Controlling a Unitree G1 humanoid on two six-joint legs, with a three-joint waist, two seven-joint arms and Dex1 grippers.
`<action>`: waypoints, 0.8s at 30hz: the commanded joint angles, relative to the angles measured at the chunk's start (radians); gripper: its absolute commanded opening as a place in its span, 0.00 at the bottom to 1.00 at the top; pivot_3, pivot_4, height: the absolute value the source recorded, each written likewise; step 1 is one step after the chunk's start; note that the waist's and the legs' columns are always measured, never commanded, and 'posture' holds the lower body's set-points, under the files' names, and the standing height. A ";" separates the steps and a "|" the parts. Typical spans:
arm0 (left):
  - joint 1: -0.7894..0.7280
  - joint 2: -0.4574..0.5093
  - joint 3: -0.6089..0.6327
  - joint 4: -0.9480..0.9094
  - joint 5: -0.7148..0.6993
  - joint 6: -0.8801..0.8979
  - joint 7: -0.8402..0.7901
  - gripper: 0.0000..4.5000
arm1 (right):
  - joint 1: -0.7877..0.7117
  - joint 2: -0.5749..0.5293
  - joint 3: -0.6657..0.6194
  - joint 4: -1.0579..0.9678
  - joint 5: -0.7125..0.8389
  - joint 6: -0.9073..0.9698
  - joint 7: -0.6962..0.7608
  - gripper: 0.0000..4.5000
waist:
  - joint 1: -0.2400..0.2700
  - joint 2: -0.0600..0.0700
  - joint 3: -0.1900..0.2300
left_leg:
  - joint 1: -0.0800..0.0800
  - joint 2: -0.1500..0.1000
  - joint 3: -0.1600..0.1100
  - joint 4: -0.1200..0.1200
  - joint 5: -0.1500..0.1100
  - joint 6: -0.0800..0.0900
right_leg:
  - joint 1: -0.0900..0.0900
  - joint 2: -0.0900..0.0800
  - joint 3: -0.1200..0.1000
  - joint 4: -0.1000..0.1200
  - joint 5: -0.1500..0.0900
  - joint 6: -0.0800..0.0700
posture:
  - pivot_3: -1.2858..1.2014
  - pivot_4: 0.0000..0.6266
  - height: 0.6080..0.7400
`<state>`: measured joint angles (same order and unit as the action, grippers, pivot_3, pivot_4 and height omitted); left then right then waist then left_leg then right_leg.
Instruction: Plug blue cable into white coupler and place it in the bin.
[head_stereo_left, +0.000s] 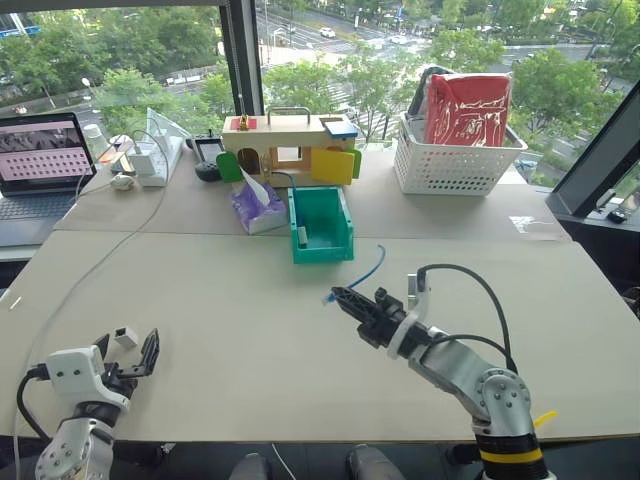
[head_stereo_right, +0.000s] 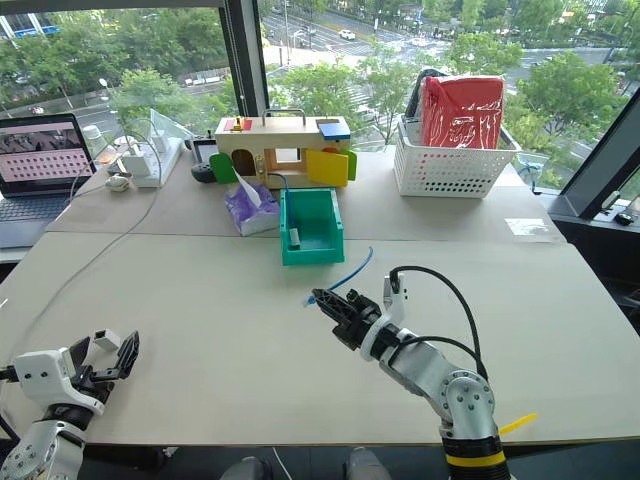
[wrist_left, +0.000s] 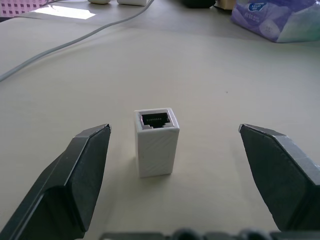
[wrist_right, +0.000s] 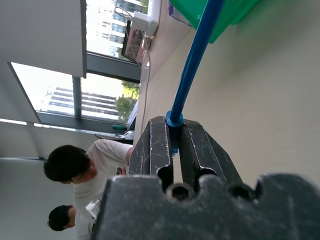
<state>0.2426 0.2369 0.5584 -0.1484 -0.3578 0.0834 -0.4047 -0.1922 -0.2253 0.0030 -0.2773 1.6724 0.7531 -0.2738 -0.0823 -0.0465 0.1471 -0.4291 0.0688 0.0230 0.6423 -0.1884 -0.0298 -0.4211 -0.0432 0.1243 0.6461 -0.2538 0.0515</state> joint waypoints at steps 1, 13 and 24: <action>-0.013 0.015 -0.016 0.042 -0.006 -0.042 -0.009 0.87 | 0.000 -0.002 -0.025 -0.053 0.004 -0.004 0.006 0.00 | 0.002 0.000 0.000 | 0.000 0.000 0.000 0.000 0.000 0.000 | 0.000 0.000 0.000 0.000 0.000 0.000 | 0.52 0.24 0.96; -0.186 0.145 -0.186 0.090 0.011 -0.060 -0.188 0.14 | 0.031 0.002 -0.051 -0.097 -0.024 -0.026 -0.007 0.00 | 0.025 0.000 0.000 | 0.002 0.000 0.000 0.000 0.000 0.000 | 0.002 0.000 -0.001 0.001 0.000 0.000 | 0.52 0.24 0.96; -0.564 0.205 -0.648 0.190 0.039 0.120 -0.539 0.14 | 0.182 0.041 -0.145 -0.299 -0.242 -0.199 -0.099 0.00 | 0.027 0.001 0.000 | -0.002 0.000 -0.002 -0.001 0.000 0.001 | -0.001 0.000 -0.002 0.001 0.000 0.000 | 0.52 0.24 0.96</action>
<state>-0.2684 0.4494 -0.0489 0.0279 -0.3339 0.2004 -0.9041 -0.0163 -0.1857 -0.1104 -0.4968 1.4777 0.6002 -0.3599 -0.0550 -0.0453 0.1472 -0.4307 0.0682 0.0203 0.6419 -0.1879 -0.0286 -0.4215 -0.0427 0.1215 0.6473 -0.2539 0.0511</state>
